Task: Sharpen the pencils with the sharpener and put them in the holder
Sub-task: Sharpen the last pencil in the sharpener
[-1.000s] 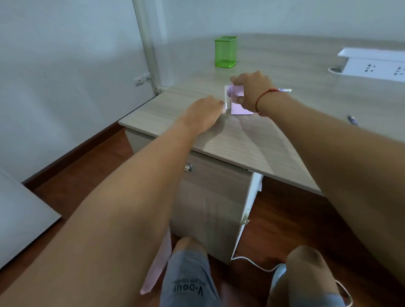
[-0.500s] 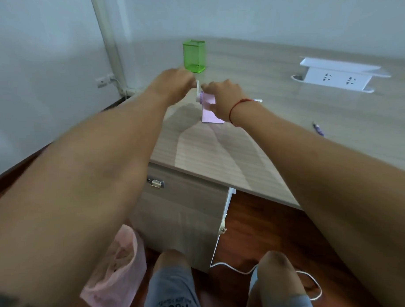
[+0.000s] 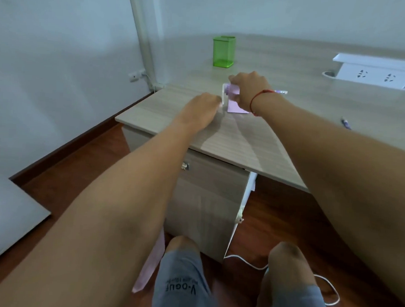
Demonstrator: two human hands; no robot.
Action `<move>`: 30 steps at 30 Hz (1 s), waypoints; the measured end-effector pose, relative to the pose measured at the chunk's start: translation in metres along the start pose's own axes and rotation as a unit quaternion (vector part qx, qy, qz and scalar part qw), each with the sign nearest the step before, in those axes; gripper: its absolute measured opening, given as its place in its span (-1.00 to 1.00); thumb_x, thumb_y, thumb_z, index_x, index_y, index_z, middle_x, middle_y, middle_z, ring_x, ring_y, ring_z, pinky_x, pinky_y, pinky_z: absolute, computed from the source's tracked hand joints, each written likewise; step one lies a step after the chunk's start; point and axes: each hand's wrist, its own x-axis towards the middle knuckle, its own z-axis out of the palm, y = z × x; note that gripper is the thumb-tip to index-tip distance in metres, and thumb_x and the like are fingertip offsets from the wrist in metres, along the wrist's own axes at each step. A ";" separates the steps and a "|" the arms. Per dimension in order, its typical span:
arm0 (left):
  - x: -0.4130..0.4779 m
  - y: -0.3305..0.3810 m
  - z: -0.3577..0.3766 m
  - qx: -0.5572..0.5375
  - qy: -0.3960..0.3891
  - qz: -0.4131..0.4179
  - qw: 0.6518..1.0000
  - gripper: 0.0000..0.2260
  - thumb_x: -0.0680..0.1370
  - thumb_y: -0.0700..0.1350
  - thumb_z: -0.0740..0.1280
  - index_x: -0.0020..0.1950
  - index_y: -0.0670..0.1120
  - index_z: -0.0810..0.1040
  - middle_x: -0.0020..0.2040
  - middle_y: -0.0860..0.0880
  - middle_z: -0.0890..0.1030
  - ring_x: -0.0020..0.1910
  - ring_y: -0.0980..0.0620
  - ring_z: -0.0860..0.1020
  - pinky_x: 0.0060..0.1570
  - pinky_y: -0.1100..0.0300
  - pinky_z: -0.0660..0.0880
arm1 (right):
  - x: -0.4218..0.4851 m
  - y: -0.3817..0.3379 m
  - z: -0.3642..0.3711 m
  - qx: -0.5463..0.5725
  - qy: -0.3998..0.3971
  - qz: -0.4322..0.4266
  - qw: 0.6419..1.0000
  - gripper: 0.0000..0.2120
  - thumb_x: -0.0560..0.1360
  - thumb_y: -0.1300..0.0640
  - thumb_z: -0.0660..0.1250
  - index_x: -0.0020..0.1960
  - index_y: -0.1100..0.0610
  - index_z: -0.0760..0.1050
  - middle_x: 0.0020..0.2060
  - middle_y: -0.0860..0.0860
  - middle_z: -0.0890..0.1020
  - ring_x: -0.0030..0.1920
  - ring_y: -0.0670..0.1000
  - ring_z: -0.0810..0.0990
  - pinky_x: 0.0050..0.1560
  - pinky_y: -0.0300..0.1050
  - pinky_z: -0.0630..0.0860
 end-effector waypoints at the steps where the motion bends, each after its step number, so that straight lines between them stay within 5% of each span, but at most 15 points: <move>1: 0.004 -0.001 0.000 0.003 -0.023 0.002 1.000 -0.78 0.58 -0.23 0.12 0.09 -0.26 0.52 0.07 -0.31 0.57 0.06 -0.30 0.55 -0.02 -0.04 0.45 | 0.000 0.003 0.001 0.004 0.001 -0.003 1.000 -0.68 0.60 0.08 0.17 0.32 0.15 0.41 0.30 0.16 0.50 0.30 0.24 0.47 0.18 0.03 0.43; 9: 0.061 -0.020 -0.003 0.035 -0.086 0.027 0.995 -0.78 0.55 -0.16 0.25 0.13 -0.15 0.60 0.13 -0.29 0.59 0.11 -0.26 0.56 0.06 0.02 0.46 | 0.008 0.013 0.007 0.009 0.010 -0.035 0.999 -0.68 0.58 0.12 0.19 0.31 0.14 0.42 0.30 0.11 0.51 0.28 0.22 0.47 0.15 0.02 0.42; 23: 0.045 -0.018 -0.042 0.023 0.095 0.065 0.993 -0.70 0.63 -0.10 0.11 -0.05 -0.29 0.52 -0.06 -0.38 0.57 -0.07 -0.37 0.53 -0.17 -0.08 0.39 | 0.010 0.004 0.004 0.016 0.004 0.000 1.000 -0.70 0.59 0.13 0.17 0.29 0.14 0.44 0.26 0.17 0.53 0.27 0.21 0.50 0.16 -0.01 0.44; 30: 0.003 -0.014 -0.002 -0.014 0.045 0.054 0.997 -0.75 0.61 -0.09 0.12 0.06 -0.22 0.50 -0.03 -0.32 0.59 -0.05 -0.33 0.56 -0.10 -0.08 0.48 | 0.010 0.006 0.008 0.006 0.008 -0.010 1.000 -0.65 0.60 0.11 0.16 0.37 0.13 0.38 0.33 0.14 0.48 0.31 0.22 0.46 0.21 0.02 0.43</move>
